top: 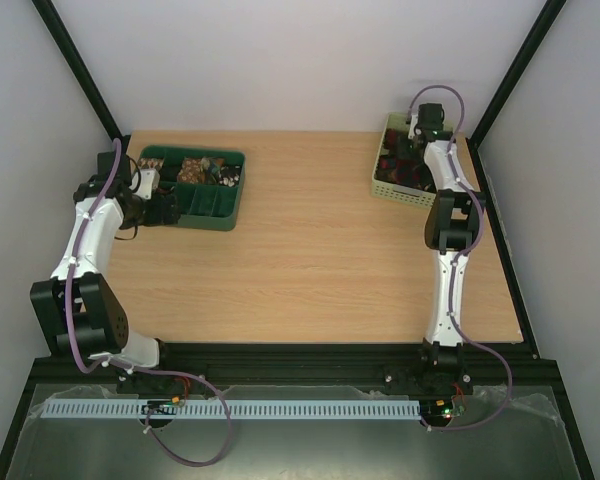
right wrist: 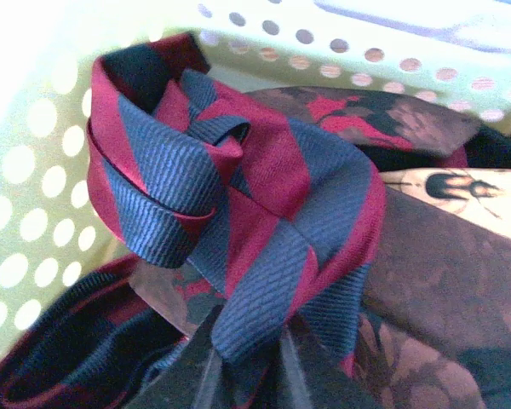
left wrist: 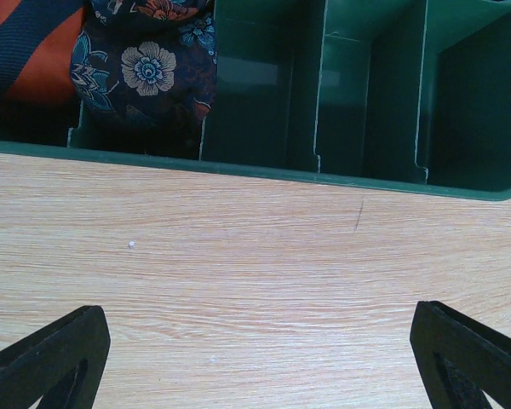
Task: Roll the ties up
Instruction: Pick up the tie from the bin.
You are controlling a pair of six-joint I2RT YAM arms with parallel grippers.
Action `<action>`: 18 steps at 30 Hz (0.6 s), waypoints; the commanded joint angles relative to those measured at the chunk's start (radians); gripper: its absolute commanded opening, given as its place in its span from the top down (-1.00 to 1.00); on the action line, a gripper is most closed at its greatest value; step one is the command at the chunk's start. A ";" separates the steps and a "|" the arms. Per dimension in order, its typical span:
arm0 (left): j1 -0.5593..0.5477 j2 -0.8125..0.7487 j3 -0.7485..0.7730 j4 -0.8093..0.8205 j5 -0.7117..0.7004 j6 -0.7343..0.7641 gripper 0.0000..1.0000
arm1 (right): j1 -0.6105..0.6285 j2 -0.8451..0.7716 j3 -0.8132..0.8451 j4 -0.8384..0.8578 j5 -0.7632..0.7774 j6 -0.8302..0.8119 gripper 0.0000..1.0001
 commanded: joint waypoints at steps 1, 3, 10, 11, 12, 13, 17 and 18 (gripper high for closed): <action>0.000 -0.002 0.001 -0.019 -0.005 0.002 -0.99 | 0.002 -0.090 0.038 -0.004 0.054 -0.041 0.84; 0.000 0.005 0.005 -0.014 0.000 0.001 -0.99 | 0.002 -0.137 0.038 -0.010 0.057 -0.054 0.89; 0.000 0.018 0.017 -0.001 0.019 -0.004 -0.99 | 0.001 -0.268 0.035 -0.011 0.020 -0.072 0.97; 0.000 0.019 0.017 0.002 0.021 -0.005 -0.99 | 0.001 -0.281 0.035 -0.010 0.016 -0.073 0.97; 0.000 0.021 0.017 0.006 0.024 -0.005 -0.99 | 0.000 -0.294 0.036 -0.010 0.011 -0.077 0.97; 0.000 0.024 0.018 0.009 0.025 -0.006 -0.99 | 0.001 -0.306 0.037 -0.008 0.006 -0.079 0.97; 0.000 0.038 0.031 0.017 0.026 -0.010 -0.99 | 0.001 -0.359 0.039 0.007 -0.018 -0.098 0.97; 0.000 0.040 0.037 0.019 0.026 -0.011 -0.99 | 0.001 -0.372 0.042 0.013 -0.023 -0.102 0.97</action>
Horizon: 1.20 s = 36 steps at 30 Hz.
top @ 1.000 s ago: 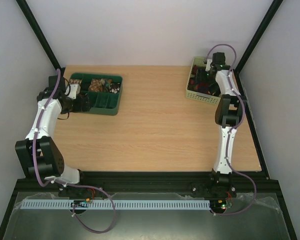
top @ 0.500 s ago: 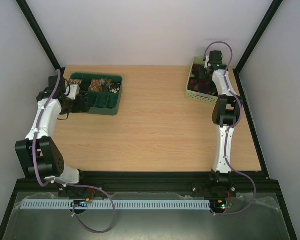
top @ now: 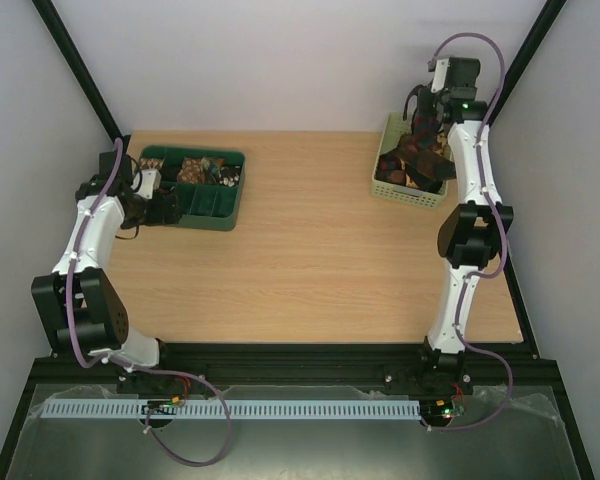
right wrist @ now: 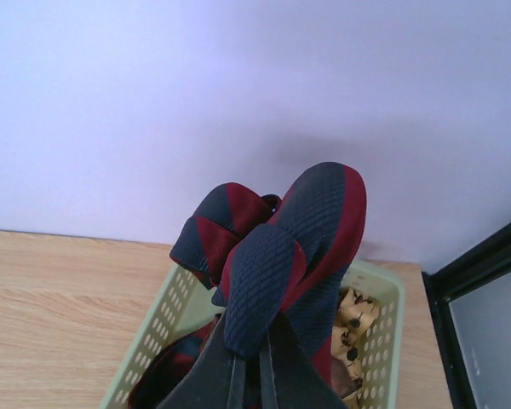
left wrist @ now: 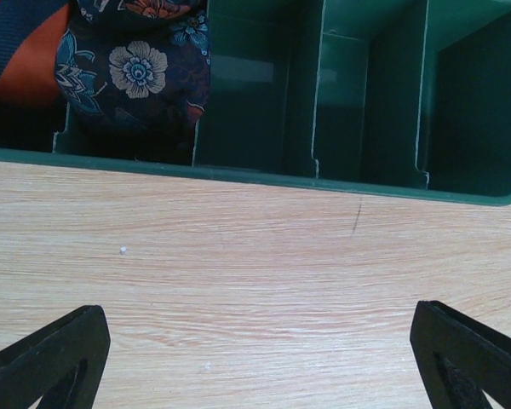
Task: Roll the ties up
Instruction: Pick up the tie from the bin, then place the tie at the center of the board.
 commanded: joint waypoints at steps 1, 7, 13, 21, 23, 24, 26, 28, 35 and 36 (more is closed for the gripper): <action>-0.001 0.026 0.041 0.012 0.016 -0.010 -0.99 | -0.001 -0.064 0.034 0.019 -0.039 -0.031 0.97; -0.001 0.043 0.076 0.021 0.029 -0.016 -0.99 | 0.003 -0.161 0.045 0.064 -0.182 -0.015 0.97; 0.000 0.068 0.125 0.029 0.047 -0.030 -0.99 | 0.071 -0.245 0.078 0.077 -0.351 0.040 0.97; 0.000 0.094 0.184 0.046 0.067 -0.069 -0.99 | 0.263 -0.364 0.103 0.198 -0.399 0.110 0.97; -0.001 0.094 0.195 0.045 0.068 -0.070 -0.99 | 0.317 -0.381 0.127 0.236 -0.386 0.137 0.97; 0.000 0.094 0.198 0.046 0.064 -0.071 -0.99 | 0.338 -0.387 0.142 0.255 -0.375 0.154 0.97; 0.000 0.096 0.204 0.045 0.058 -0.068 -0.99 | 0.368 -0.402 0.162 0.299 -0.350 0.197 0.97; -0.001 0.094 0.207 0.046 0.053 -0.066 -0.99 | 0.377 -0.423 0.166 0.348 -0.324 0.261 0.97; -0.004 0.081 0.201 0.055 0.062 -0.032 -0.99 | 0.338 -0.522 0.075 0.125 -0.200 0.262 0.97; -0.009 0.077 0.201 0.054 0.060 -0.016 -0.99 | 0.295 -0.546 0.012 0.049 -0.214 0.263 0.97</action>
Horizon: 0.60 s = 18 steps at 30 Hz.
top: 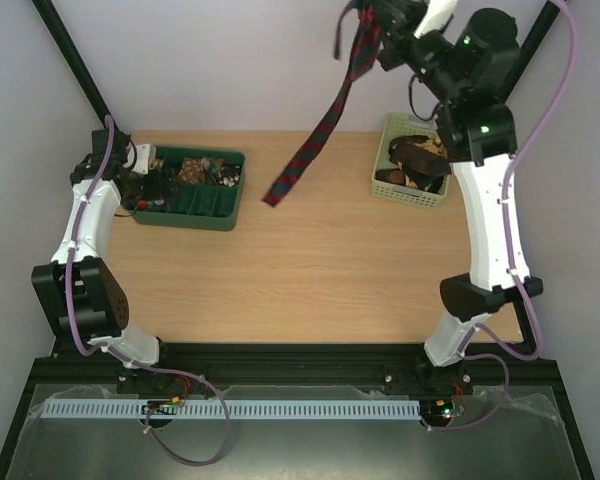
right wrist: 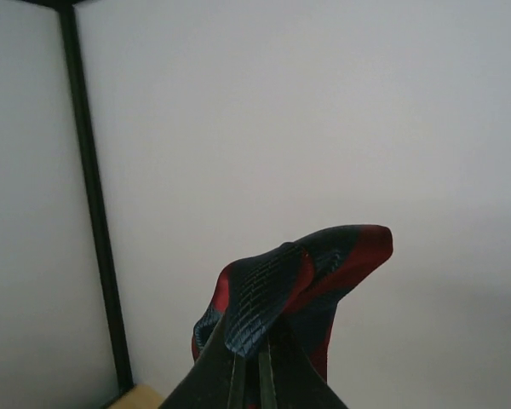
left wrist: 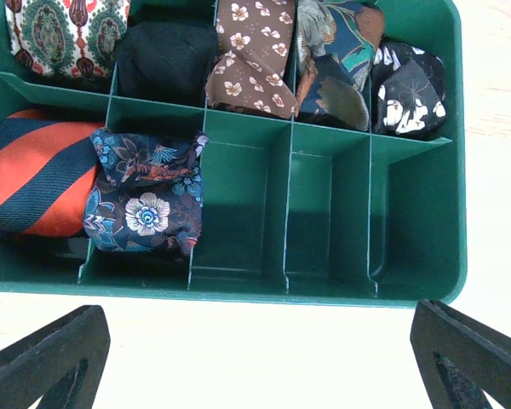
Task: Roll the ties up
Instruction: Place the tie at the center of the board.
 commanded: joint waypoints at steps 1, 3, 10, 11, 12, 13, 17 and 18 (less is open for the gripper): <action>-0.017 -0.018 0.020 0.004 0.005 0.051 -0.99 | -0.129 -0.117 -0.199 -0.247 -0.001 0.007 0.95; -0.036 -0.040 0.004 0.001 -0.005 0.101 -0.99 | -0.266 -0.242 -0.529 -0.314 -0.102 -0.032 0.32; -0.202 -0.141 -0.151 -0.013 -0.034 0.356 -0.99 | -0.480 -0.729 -1.624 -0.396 -0.025 -0.828 -0.97; -0.251 -0.150 -0.179 -0.013 -0.055 0.392 -0.99 | -0.480 -0.748 -1.651 -0.417 -0.018 -0.877 -0.97; -0.302 -0.155 -0.209 -0.010 -0.071 0.425 -0.99 | -0.480 -0.752 -1.654 -0.424 -0.023 -0.886 -0.97; -0.347 -0.159 -0.236 0.003 -0.085 0.444 -0.99 | -0.480 -0.740 -1.639 -0.438 -0.040 -0.879 -0.97; -0.468 -0.115 -0.296 0.048 -0.093 0.487 -0.99 | -0.480 -0.587 -1.510 -0.540 -0.149 -0.826 -0.97; -0.482 -0.086 -0.294 0.044 -0.091 0.496 -0.99 | -0.480 -0.539 -1.475 -0.563 -0.164 -0.808 -0.97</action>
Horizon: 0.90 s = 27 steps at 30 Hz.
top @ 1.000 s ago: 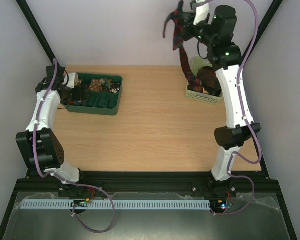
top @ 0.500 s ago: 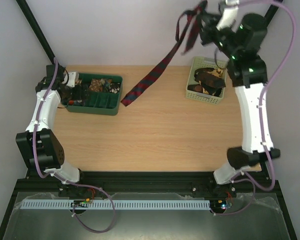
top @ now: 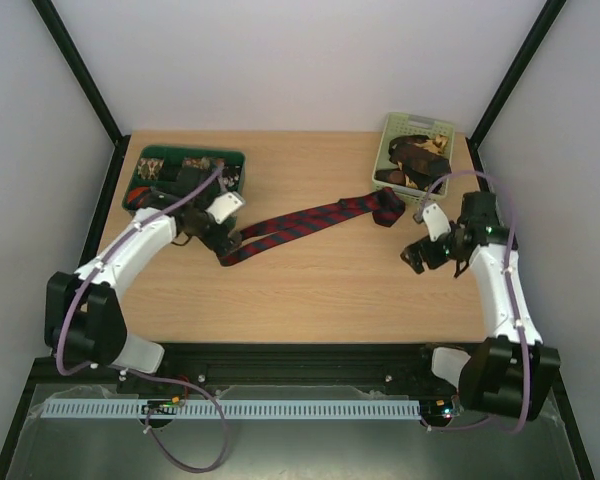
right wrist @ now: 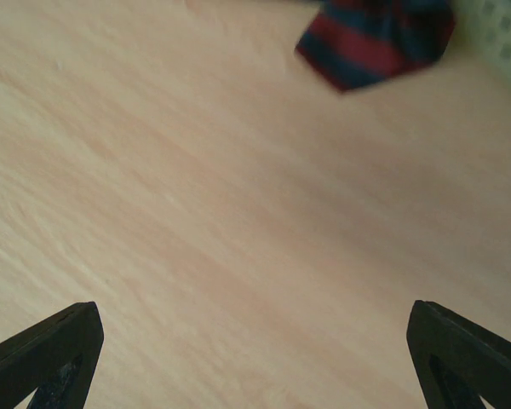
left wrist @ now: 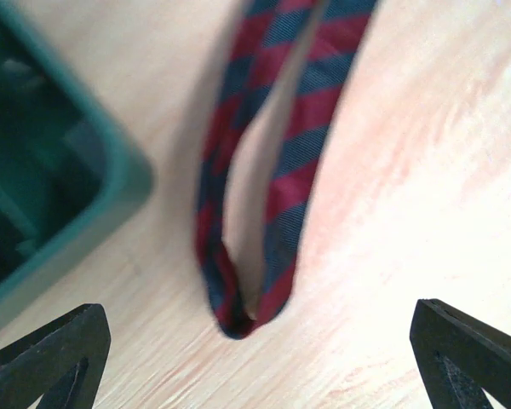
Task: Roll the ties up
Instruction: Place the tie at the center of the board, then flatten out the tie at the center of the board.
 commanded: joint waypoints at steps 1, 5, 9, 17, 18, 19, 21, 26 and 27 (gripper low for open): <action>-0.055 0.081 -0.020 0.008 -0.022 0.106 -0.99 | 0.002 0.173 0.166 -0.102 -0.111 -0.032 -0.97; -0.069 0.214 -0.027 0.043 -0.087 0.092 -0.99 | 0.003 0.350 0.282 -0.133 -0.115 0.041 -0.98; -0.078 0.313 -0.020 0.067 -0.159 0.076 -0.89 | 0.019 0.434 0.350 -0.108 -0.111 0.082 -0.97; -0.079 0.304 -0.169 0.088 -0.292 0.123 -0.06 | 0.065 0.526 0.450 -0.090 -0.087 0.127 -0.85; -0.070 0.287 -0.203 0.093 -0.305 0.137 0.06 | 0.066 0.527 0.448 -0.088 -0.085 0.126 -0.83; -0.056 0.269 -0.231 0.094 -0.312 0.150 0.19 | 0.066 0.528 0.443 -0.086 -0.083 0.122 -0.81; -0.006 0.239 -0.273 0.084 -0.317 0.173 0.43 | 0.068 0.525 0.437 -0.084 -0.075 0.113 -0.77; 0.255 0.140 -0.299 -0.017 -0.257 0.347 0.90 | 0.087 0.534 0.444 -0.082 -0.051 0.065 -0.63; 0.312 0.115 -0.294 -0.063 -0.217 0.425 0.90 | 0.097 0.539 0.447 -0.083 -0.051 0.056 -0.59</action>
